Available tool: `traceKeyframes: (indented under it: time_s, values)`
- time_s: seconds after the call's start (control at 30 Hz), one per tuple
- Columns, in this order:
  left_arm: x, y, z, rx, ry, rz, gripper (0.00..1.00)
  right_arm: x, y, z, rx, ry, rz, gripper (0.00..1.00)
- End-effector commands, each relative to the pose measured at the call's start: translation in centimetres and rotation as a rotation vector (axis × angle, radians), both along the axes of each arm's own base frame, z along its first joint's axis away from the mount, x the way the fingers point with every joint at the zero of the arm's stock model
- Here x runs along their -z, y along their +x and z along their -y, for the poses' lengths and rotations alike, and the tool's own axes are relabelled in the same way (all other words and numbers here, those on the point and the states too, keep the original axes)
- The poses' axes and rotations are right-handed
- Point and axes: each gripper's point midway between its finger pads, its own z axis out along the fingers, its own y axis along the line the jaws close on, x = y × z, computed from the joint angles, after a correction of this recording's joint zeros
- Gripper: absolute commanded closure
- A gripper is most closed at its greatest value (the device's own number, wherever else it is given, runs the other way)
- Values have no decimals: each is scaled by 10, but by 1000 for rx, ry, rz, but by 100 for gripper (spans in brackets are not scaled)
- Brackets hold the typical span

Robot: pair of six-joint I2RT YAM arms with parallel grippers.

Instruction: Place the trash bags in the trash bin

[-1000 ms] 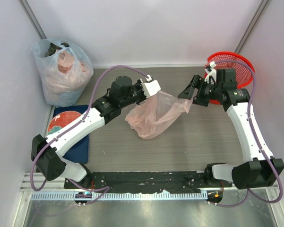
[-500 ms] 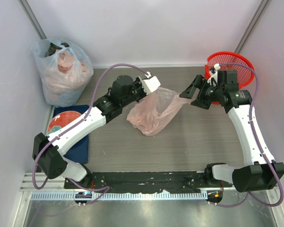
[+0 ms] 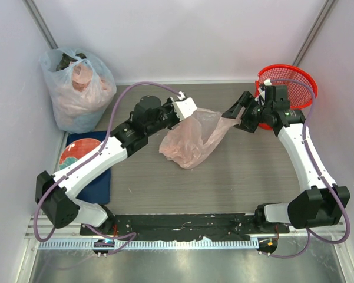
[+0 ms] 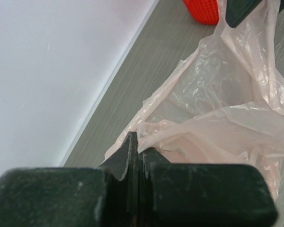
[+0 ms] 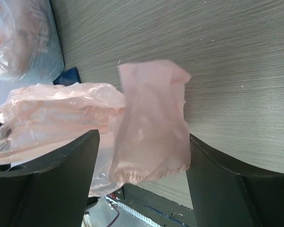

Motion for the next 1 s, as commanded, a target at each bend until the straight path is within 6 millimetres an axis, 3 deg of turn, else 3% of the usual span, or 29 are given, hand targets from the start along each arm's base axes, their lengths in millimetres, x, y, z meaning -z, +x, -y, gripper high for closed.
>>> traceKeyframes:
  time_s: [0.0,0.07,0.13,0.17,0.23,0.3,0.37,0.43,0.47,0.5,0.57,0.63,0.73,0.77,0.8,0.83,0.87,0.9,0.97]
  values:
    - [-29,-9,1,34,-68,60,100,-16,15,5,52,-18,68,24]
    - [-30,-11,3,44,-73,60,100,-14,18,7,73,-22,66,26]
    - [-29,-14,5,66,-70,58,100,-17,20,6,71,-15,81,36]
    - [-27,-15,4,68,-64,57,100,-18,21,6,69,-14,90,54]
    - [-23,-13,4,69,-45,67,100,-22,22,7,60,-25,111,70]
    - [-25,-2,-1,18,-40,101,100,-28,23,9,33,-61,150,83]
    - [-23,26,-12,-88,4,136,100,-44,28,10,6,-91,208,95]
    - [-51,48,-20,-157,-23,194,100,-59,36,13,-38,-152,297,99]
    - [-52,61,-25,-176,-26,194,100,-78,43,14,-48,-169,359,99]
    - [-64,61,-25,-153,-46,207,100,-87,47,15,-76,-209,416,99]
    - [-72,39,-18,4,-22,228,100,-115,53,12,-111,-222,536,99]
    - [-30,-21,5,352,67,128,93,-130,52,6,-162,-232,627,99]
    - [24,-94,2,587,155,-69,73,-124,34,-3,-256,-225,668,99]
    - [33,-108,1,592,143,-136,66,-106,28,-5,-285,-221,641,99]
    - [32,-117,-2,531,63,-271,52,-107,17,-4,-295,-229,662,99]
    - [40,-112,-8,444,39,-329,50,-102,13,-4,-304,-240,674,99]
    - [40,-108,-14,369,-13,-387,49,-81,8,-3,-318,-252,645,99]
    - [33,-107,-19,284,-134,-477,48,-78,2,-1,-314,-264,653,99]
    - [30,-86,-42,118,-298,-569,45,-55,-5,1,-317,-269,610,99]
